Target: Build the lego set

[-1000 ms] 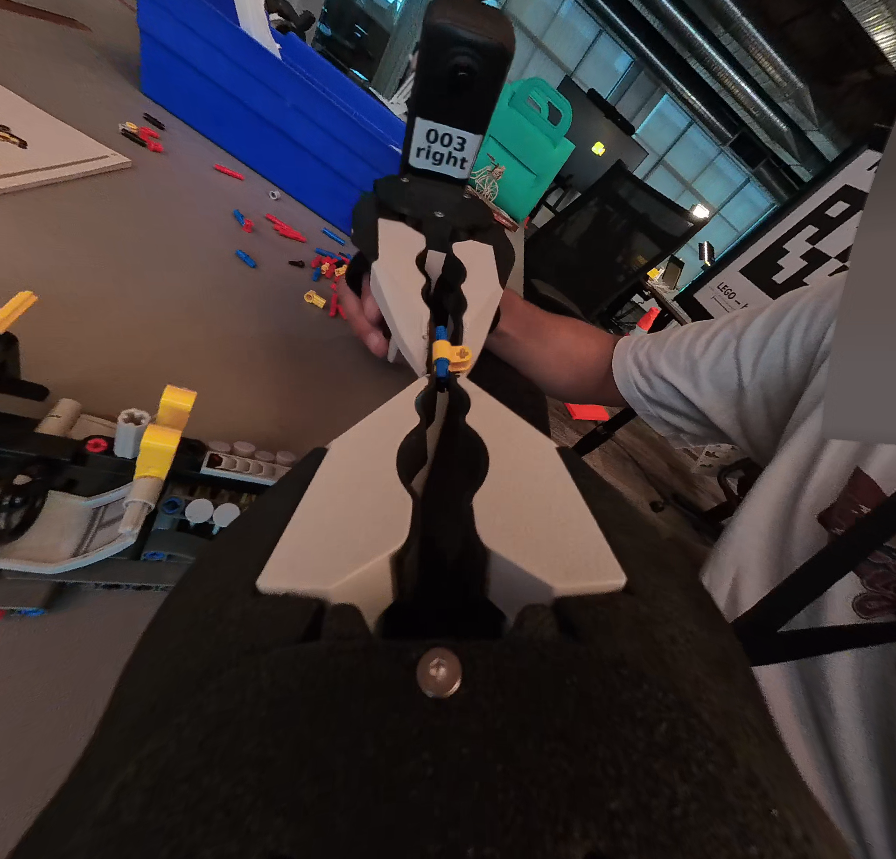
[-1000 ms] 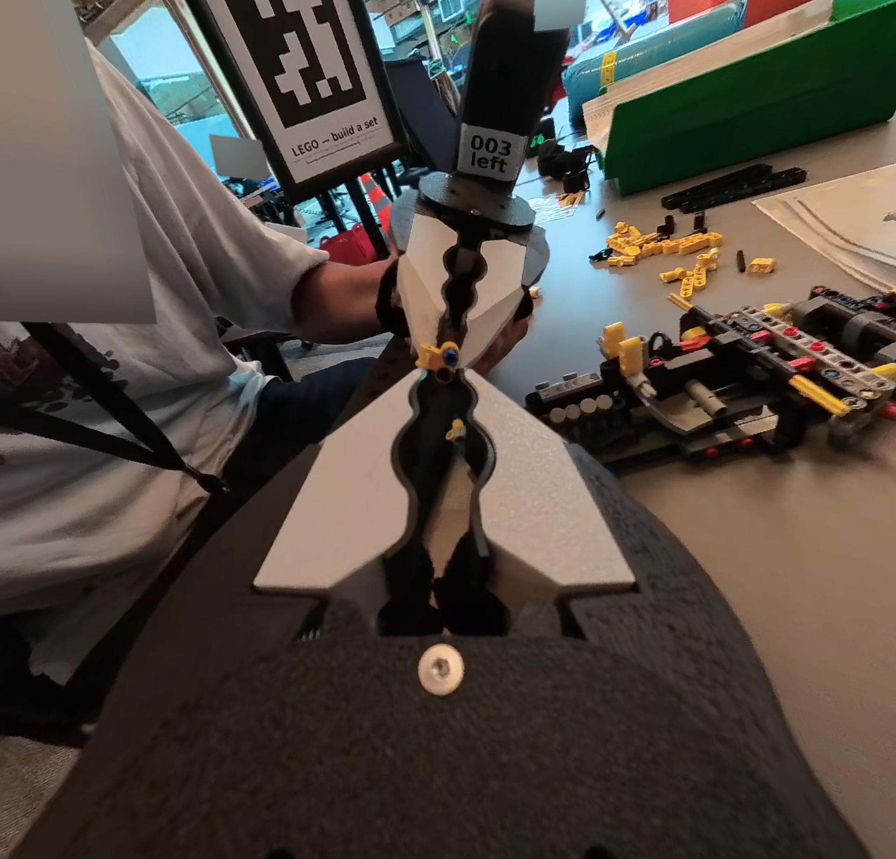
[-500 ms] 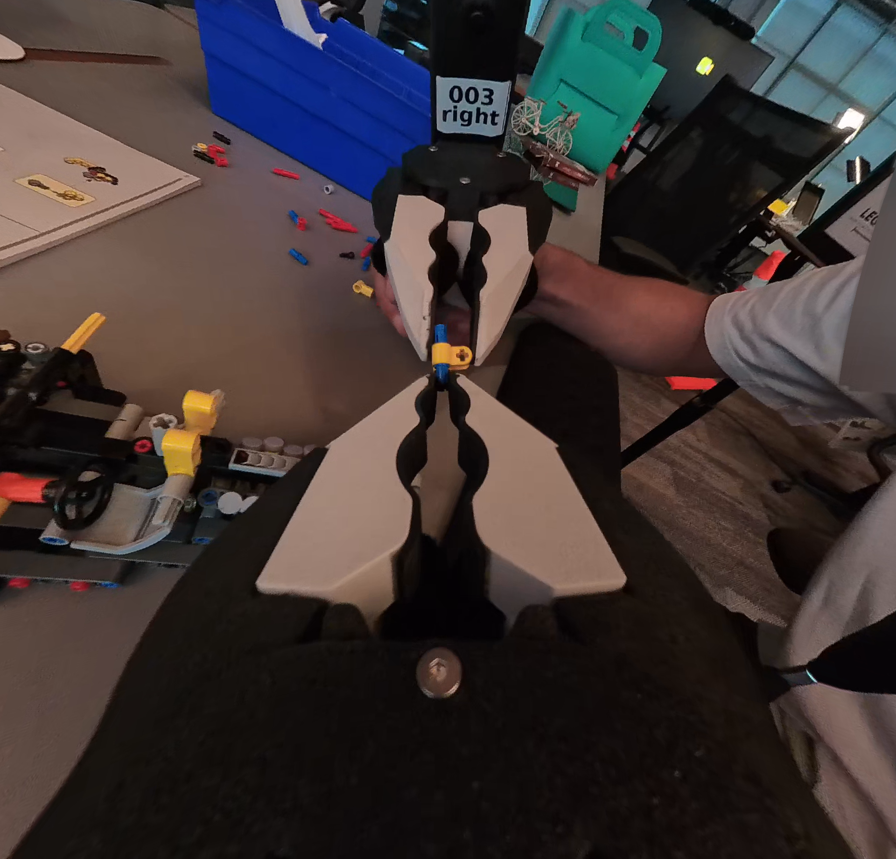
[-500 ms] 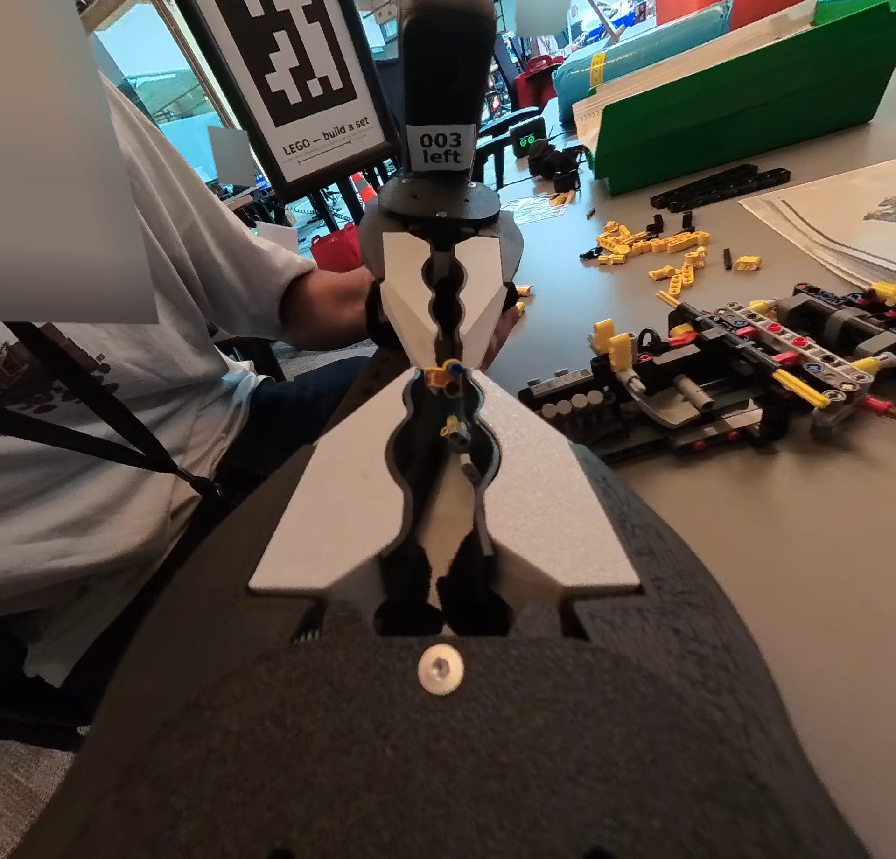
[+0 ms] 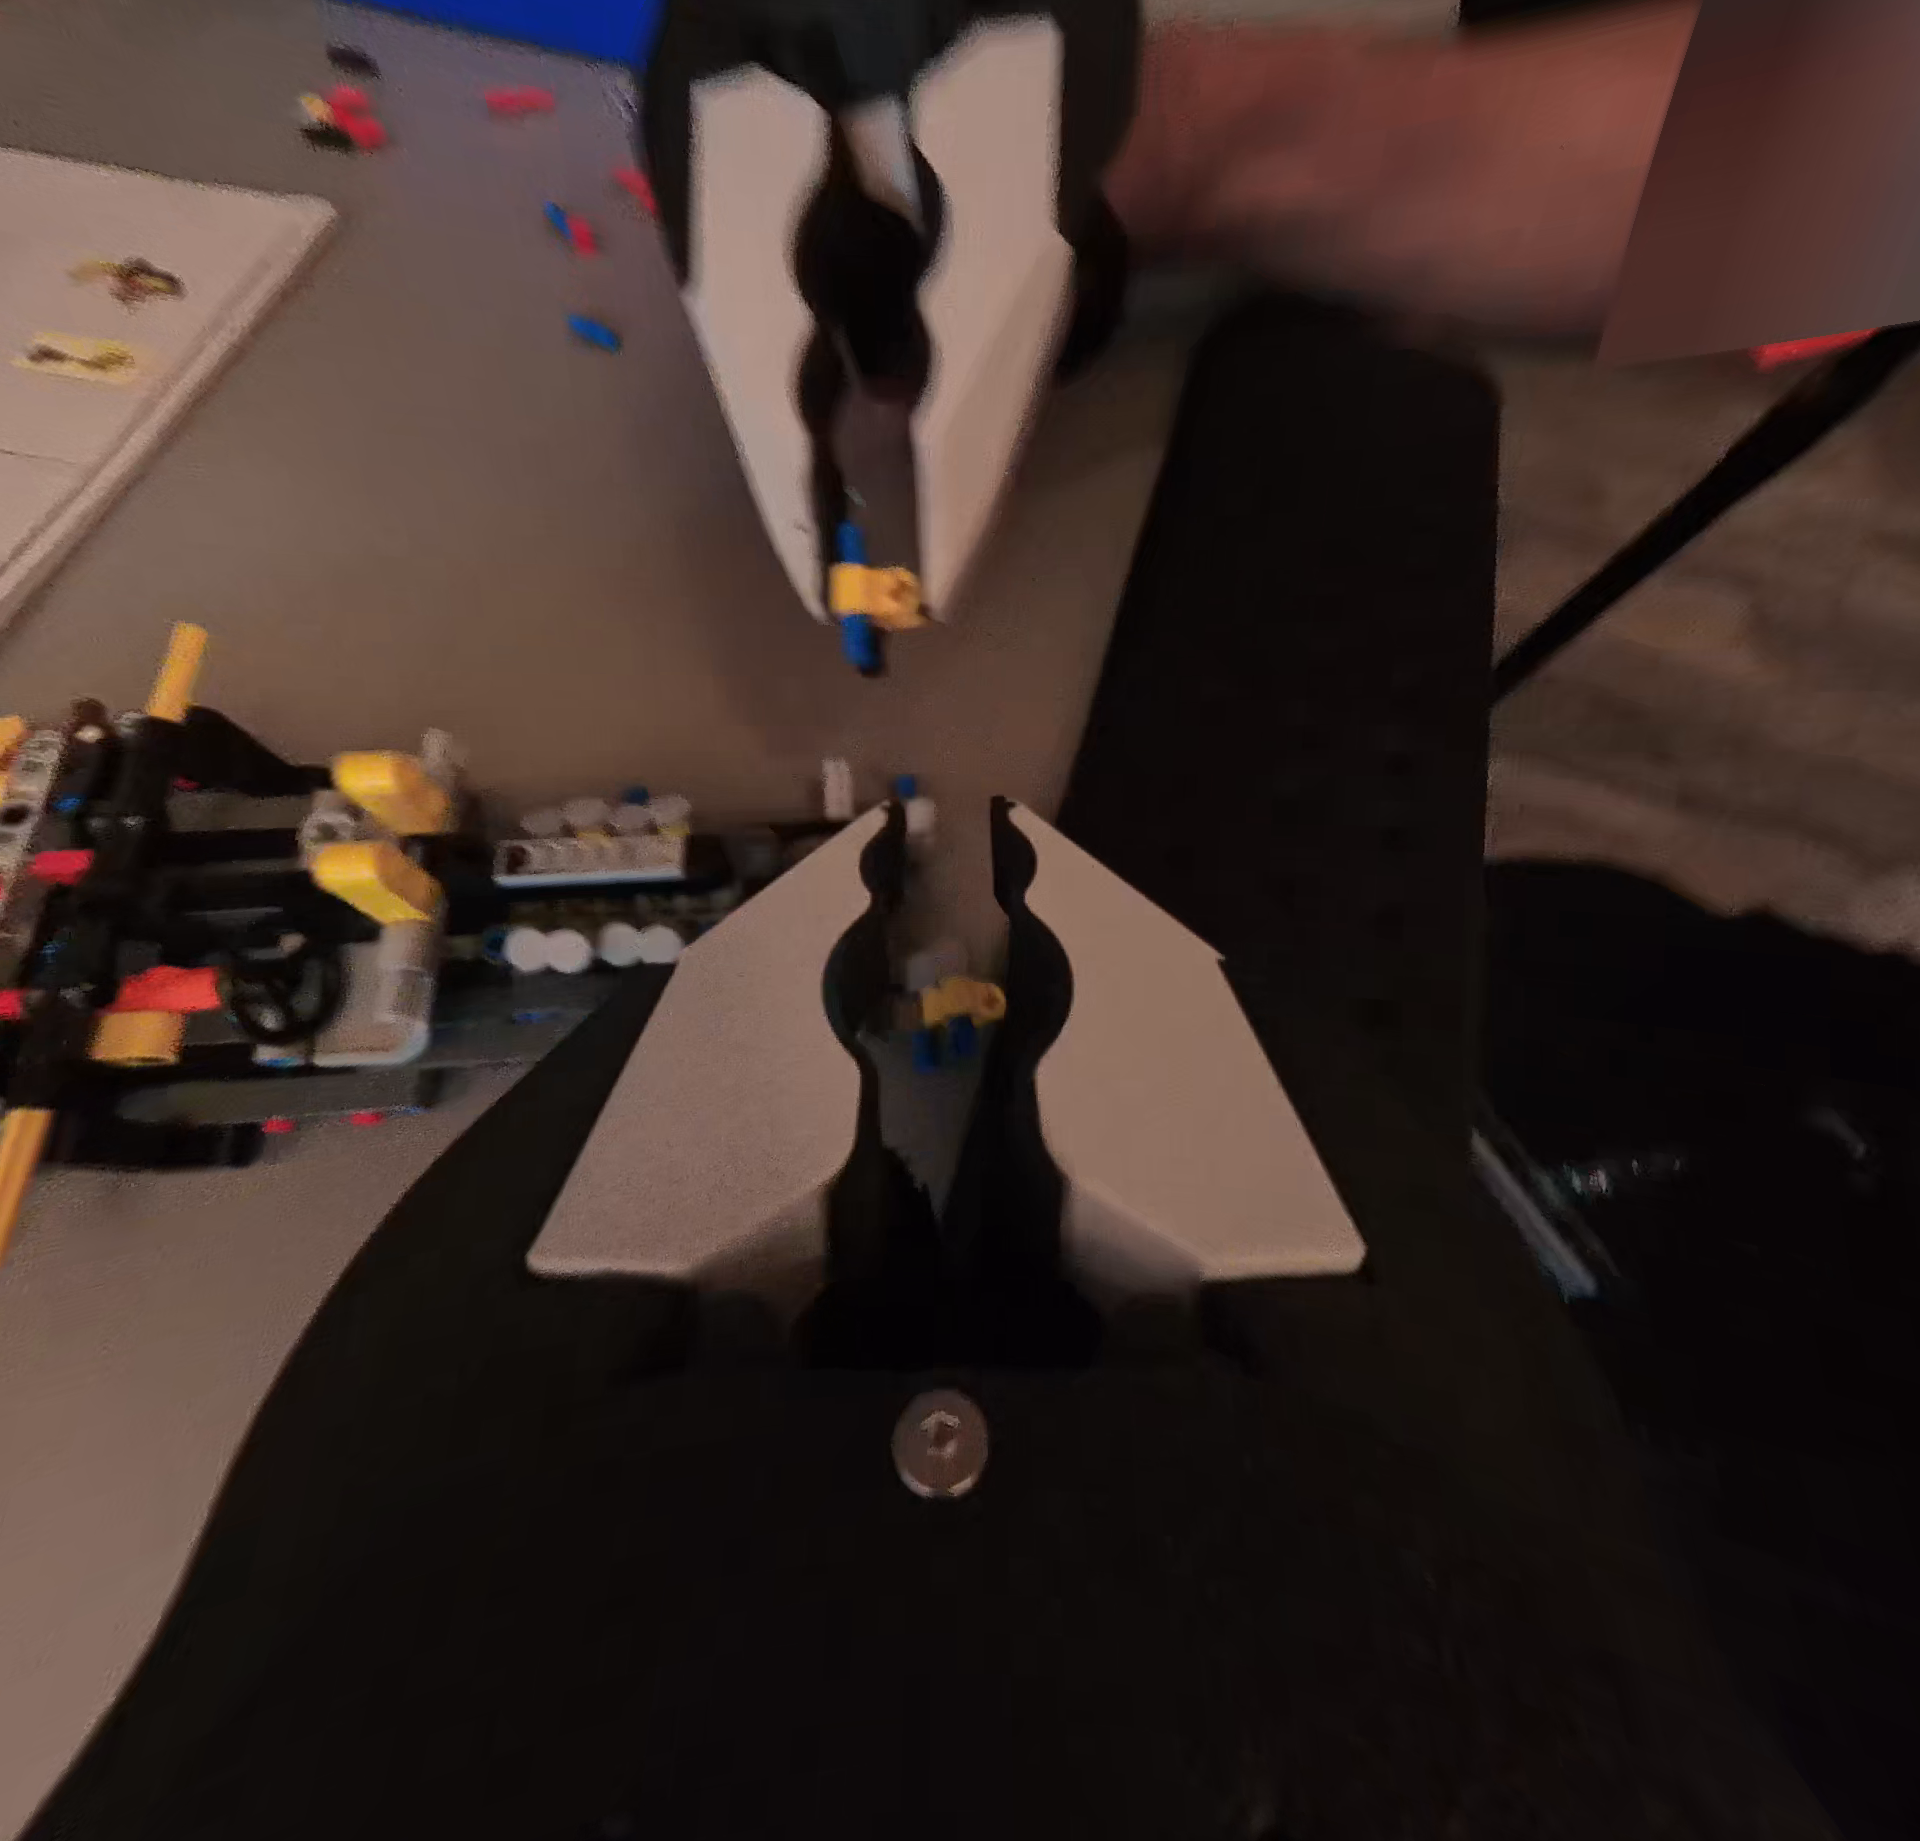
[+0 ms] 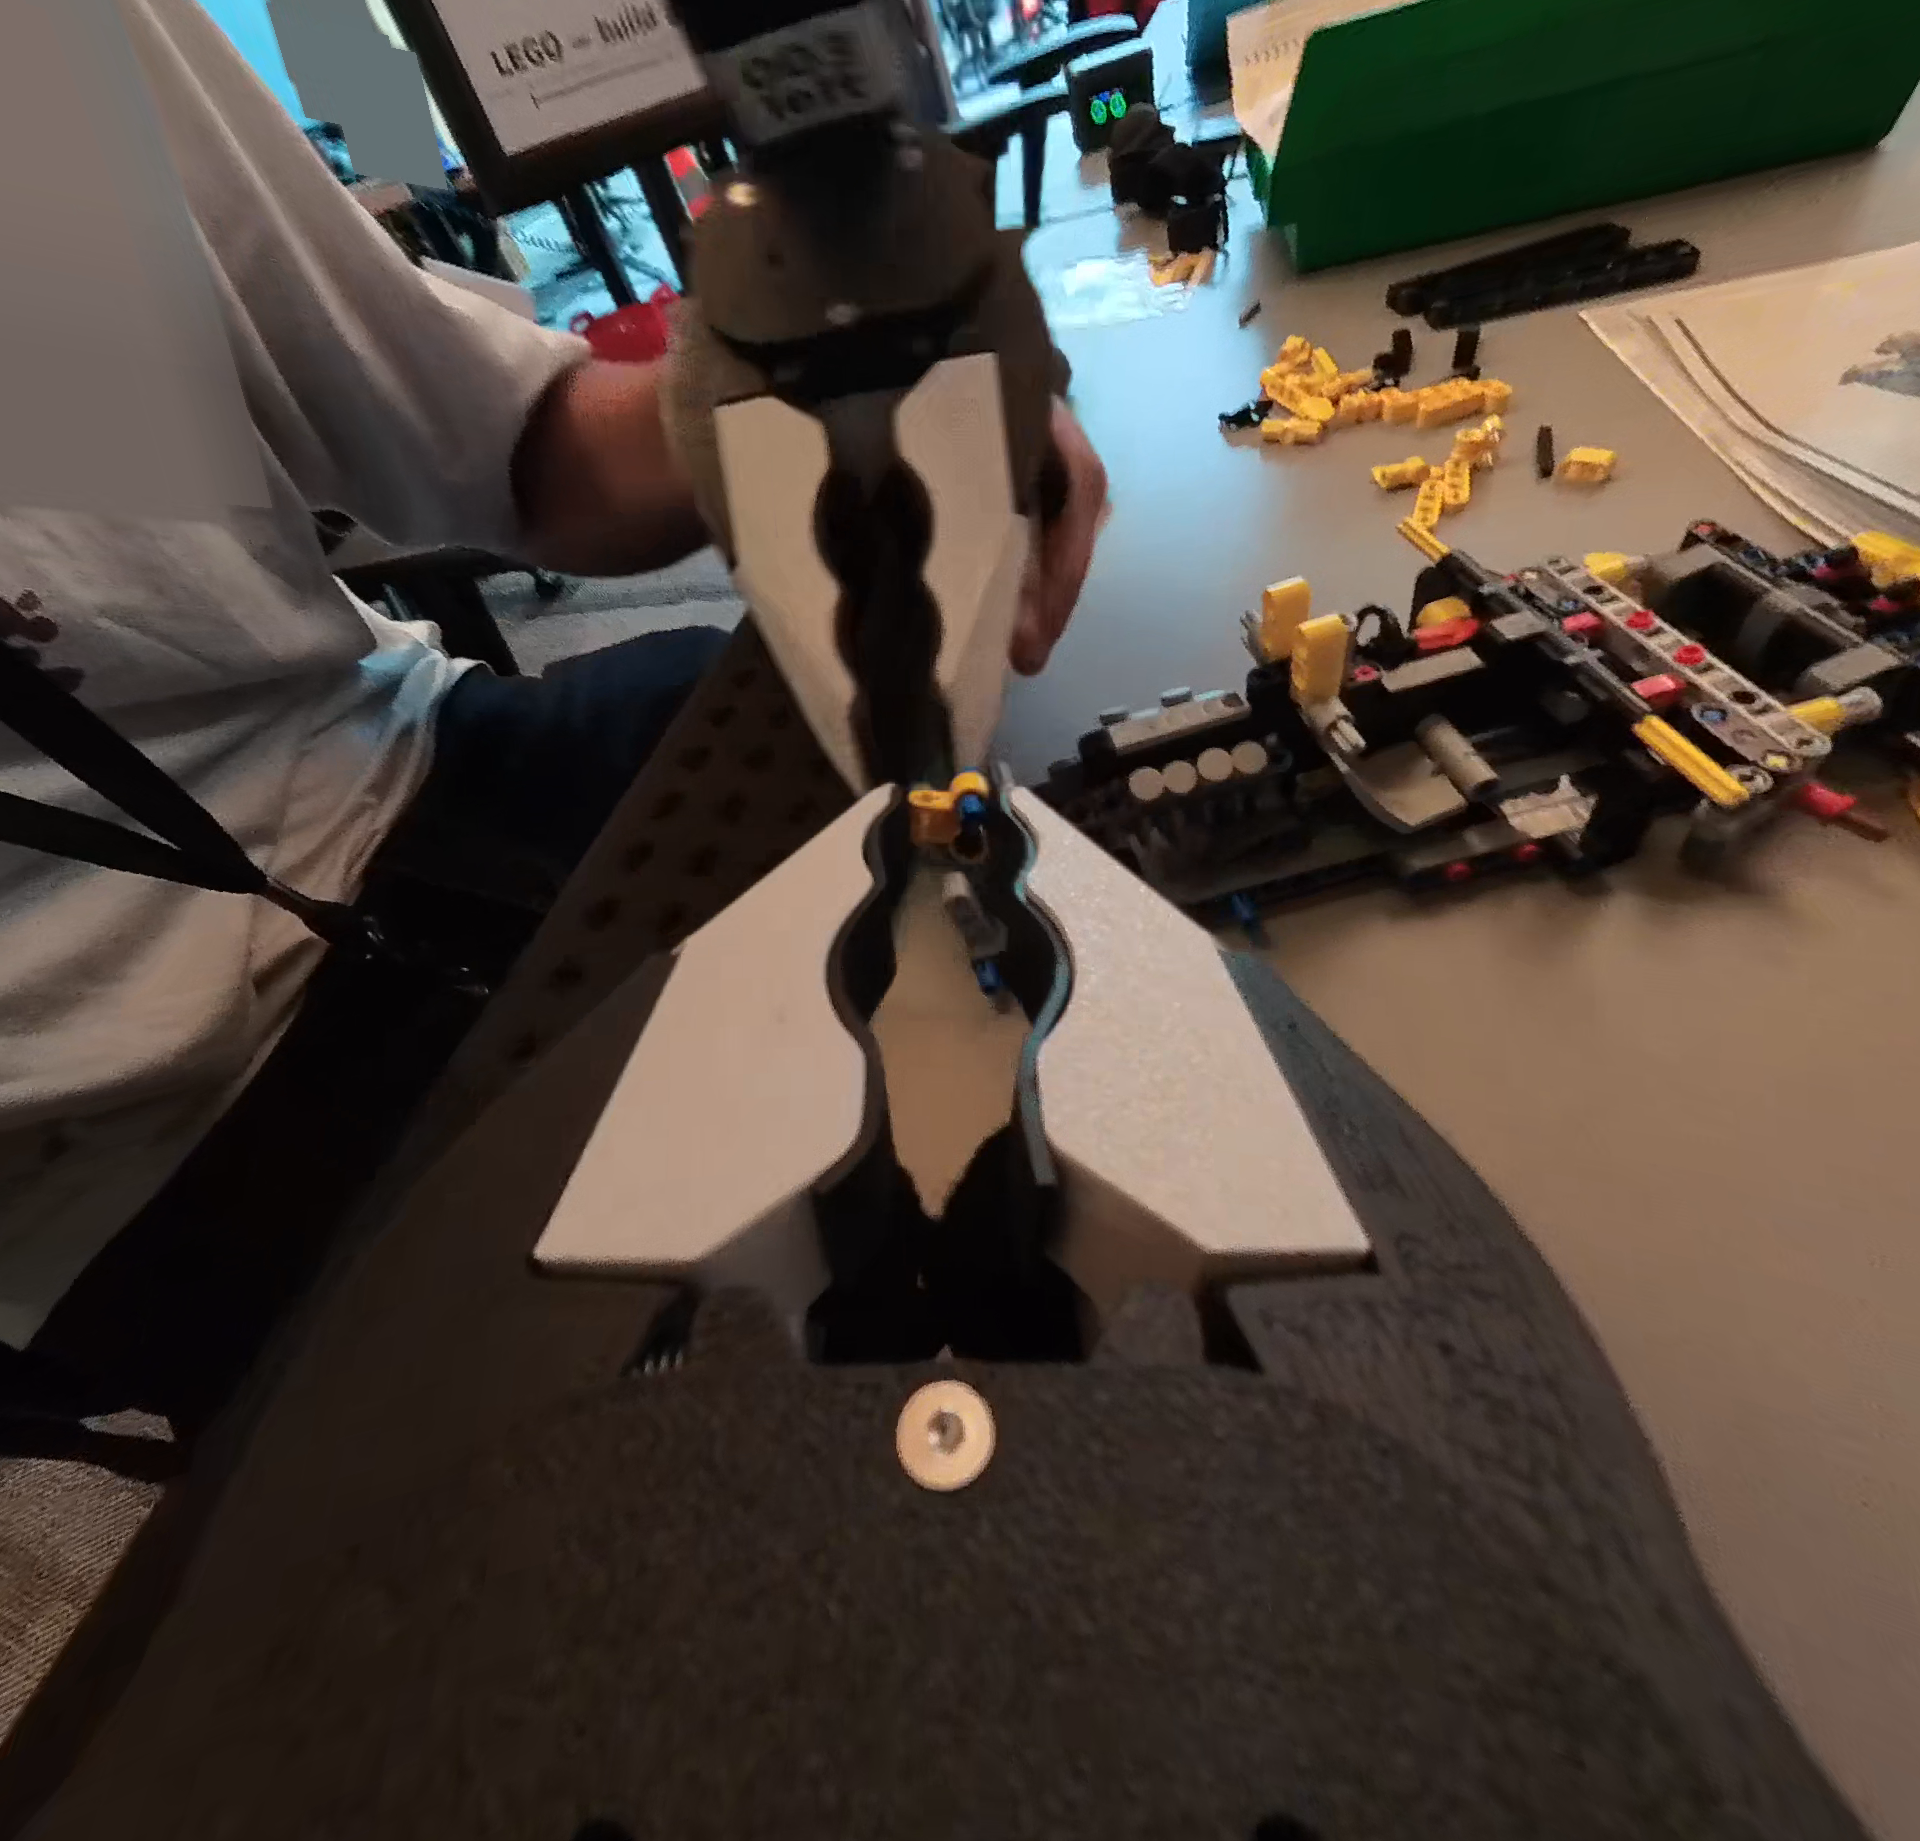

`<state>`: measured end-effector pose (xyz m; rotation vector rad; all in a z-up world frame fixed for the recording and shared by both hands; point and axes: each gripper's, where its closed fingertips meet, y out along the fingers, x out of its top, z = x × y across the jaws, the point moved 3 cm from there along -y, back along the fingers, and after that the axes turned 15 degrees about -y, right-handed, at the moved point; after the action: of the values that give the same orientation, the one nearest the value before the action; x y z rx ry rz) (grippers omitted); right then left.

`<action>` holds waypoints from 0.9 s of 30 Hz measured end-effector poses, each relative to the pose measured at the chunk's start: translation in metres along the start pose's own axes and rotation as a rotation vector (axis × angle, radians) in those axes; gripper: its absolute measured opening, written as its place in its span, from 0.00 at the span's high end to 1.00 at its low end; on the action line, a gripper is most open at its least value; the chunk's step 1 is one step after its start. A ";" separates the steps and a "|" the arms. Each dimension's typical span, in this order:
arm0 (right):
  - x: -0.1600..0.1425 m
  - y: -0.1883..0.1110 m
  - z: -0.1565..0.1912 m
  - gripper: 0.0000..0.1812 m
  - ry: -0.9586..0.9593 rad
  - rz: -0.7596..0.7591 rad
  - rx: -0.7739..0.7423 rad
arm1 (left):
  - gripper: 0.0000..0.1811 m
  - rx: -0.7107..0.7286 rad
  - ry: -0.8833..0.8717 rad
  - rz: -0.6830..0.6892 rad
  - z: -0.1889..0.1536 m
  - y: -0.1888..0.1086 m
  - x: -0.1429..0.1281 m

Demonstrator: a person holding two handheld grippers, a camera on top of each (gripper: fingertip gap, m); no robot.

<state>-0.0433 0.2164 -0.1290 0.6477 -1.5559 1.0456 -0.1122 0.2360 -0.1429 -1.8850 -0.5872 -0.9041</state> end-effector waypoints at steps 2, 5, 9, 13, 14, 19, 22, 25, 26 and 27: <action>-0.004 0.002 -0.002 0.92 0.008 0.027 -0.007 | 0.90 0.028 0.029 0.059 -0.007 0.003 -0.010; -0.009 0.006 -0.001 0.92 0.009 0.060 -0.004 | 0.89 0.115 0.051 0.089 -0.006 0.011 -0.013; -0.014 0.001 0.005 0.92 -0.023 0.095 0.022 | 0.89 0.203 0.108 0.090 -0.002 0.018 -0.013; -0.029 0.006 0.014 0.92 -0.108 0.227 0.035 | 0.89 0.216 0.103 0.093 -0.001 0.022 -0.010; -0.032 0.009 0.014 0.92 -0.119 0.257 0.035 | 0.89 0.226 0.111 0.096 -0.001 0.023 -0.009; -0.033 0.009 0.010 0.92 -0.129 0.270 0.000 | 0.89 0.294 0.191 0.119 -0.004 0.023 -0.005; -0.035 0.012 0.009 0.92 -0.141 0.288 -0.004 | 0.89 0.287 0.182 0.137 -0.004 0.024 -0.003; -0.034 0.015 0.010 0.92 -0.157 0.290 -0.001 | 0.90 0.289 0.175 0.167 0.001 0.027 -0.005; -0.033 0.015 0.011 0.92 -0.158 0.286 -0.001 | 0.90 0.284 0.169 0.173 0.001 0.028 -0.006; -0.033 0.015 0.011 0.92 -0.161 0.282 -0.003 | 0.91 0.280 0.166 0.179 0.001 0.028 -0.008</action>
<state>-0.0527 0.2097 -0.1646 0.5306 -1.8270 1.2235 -0.0968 0.2236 -0.1647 -1.5665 -0.4142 -0.8065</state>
